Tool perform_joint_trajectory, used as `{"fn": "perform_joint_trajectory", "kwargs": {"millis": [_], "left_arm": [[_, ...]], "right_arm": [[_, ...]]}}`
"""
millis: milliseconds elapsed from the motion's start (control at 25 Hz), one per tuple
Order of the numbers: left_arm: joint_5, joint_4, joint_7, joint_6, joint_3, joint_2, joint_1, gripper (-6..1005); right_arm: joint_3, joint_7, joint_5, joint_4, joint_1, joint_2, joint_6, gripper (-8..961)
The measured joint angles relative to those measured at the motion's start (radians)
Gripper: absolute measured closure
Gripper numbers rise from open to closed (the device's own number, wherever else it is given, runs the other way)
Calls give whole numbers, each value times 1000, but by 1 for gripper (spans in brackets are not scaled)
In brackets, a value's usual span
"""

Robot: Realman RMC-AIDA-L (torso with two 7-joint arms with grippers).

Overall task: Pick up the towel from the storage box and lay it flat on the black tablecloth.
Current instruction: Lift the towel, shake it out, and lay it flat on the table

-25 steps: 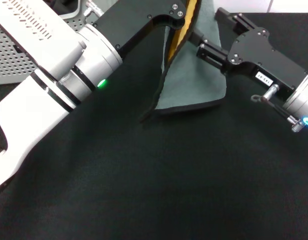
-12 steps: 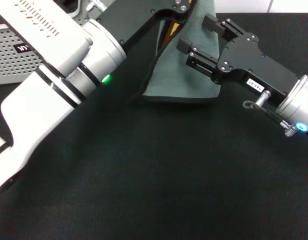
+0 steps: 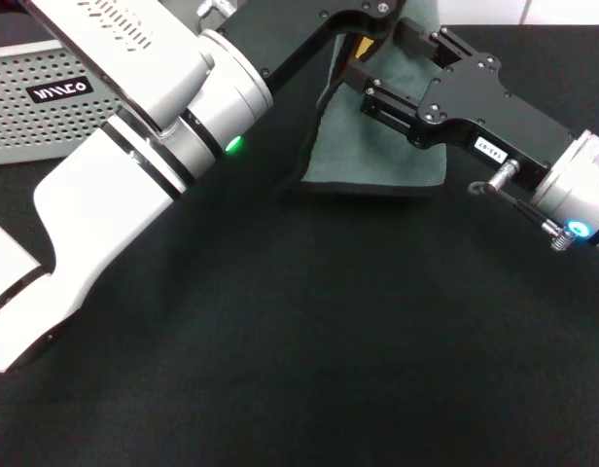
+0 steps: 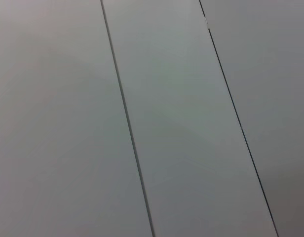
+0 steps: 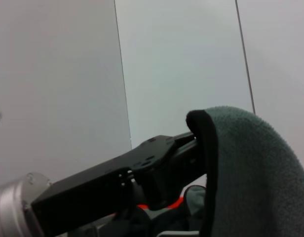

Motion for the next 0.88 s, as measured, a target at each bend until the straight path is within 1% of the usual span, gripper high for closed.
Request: {"fn": "perform_joint_trajectory", "kwargs": {"millis": [120, 440, 880], "left_arm": [[-4, -1, 7, 0, 7, -2, -1, 978], [-22, -3, 8, -1, 26, -2, -3, 978], [-34, -11, 9, -1, 17, -1, -2, 978]], "right_arm": [[4, 8, 0, 9, 16, 0, -13, 182], [49, 52, 1, 22, 18, 0, -30, 184], [100, 87, 2, 62, -27, 0, -22, 187]]}}
